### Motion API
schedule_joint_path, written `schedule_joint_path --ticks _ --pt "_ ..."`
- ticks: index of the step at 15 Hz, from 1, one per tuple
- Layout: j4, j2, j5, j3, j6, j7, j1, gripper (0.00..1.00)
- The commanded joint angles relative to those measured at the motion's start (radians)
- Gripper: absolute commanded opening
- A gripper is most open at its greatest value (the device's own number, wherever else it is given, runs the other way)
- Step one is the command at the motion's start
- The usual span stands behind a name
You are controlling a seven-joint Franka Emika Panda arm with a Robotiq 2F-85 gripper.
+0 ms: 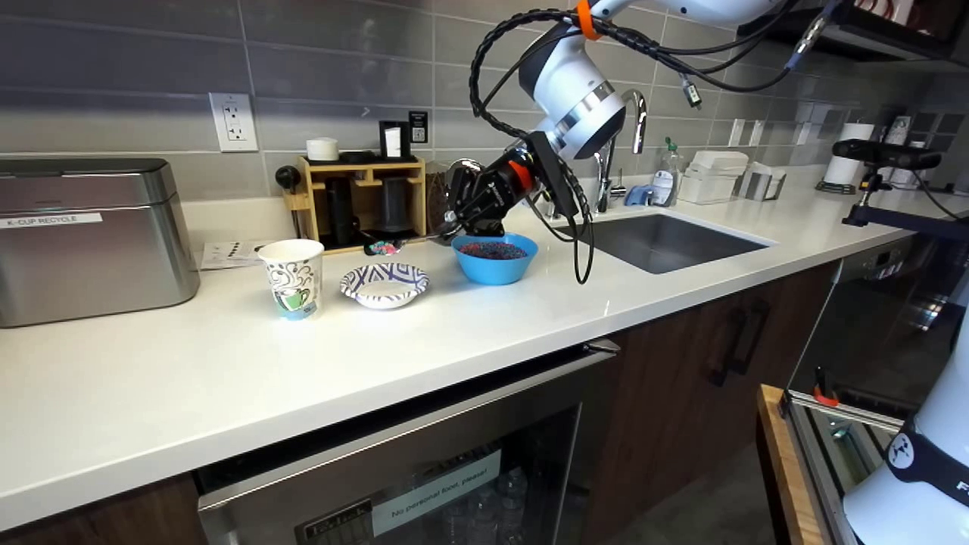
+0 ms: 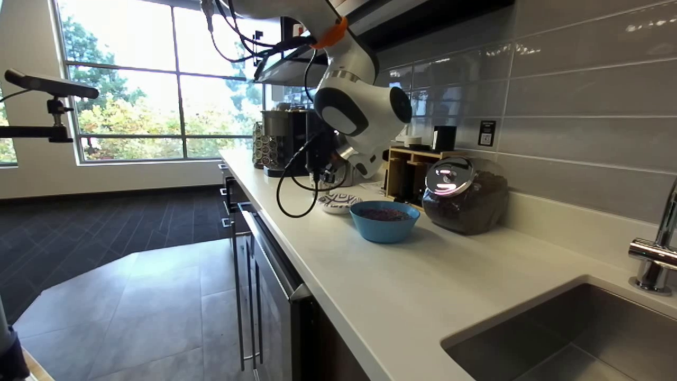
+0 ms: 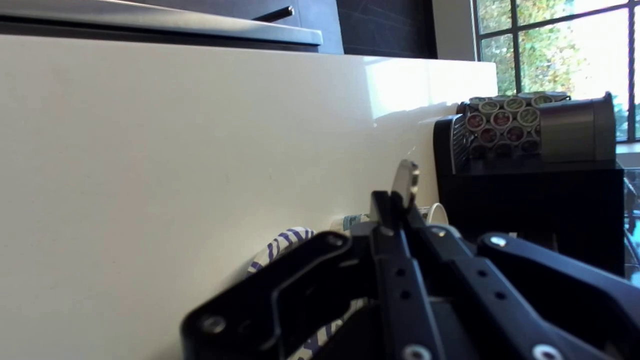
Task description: Scoop up some cereal in the blue bowl and put it into the white one
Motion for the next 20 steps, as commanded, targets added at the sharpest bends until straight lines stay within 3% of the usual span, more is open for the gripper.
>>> schedule_joint_path --ticks 1,9,20 --pt "0.0 0.013 -0.003 0.003 0.087 0.049 0.014 0.01" --pt "-0.013 0.029 -0.089 0.03 0.279 0.136 0.073 0.01" --pt "-0.107 -0.06 -0.367 0.091 0.625 0.262 0.161 0.01"
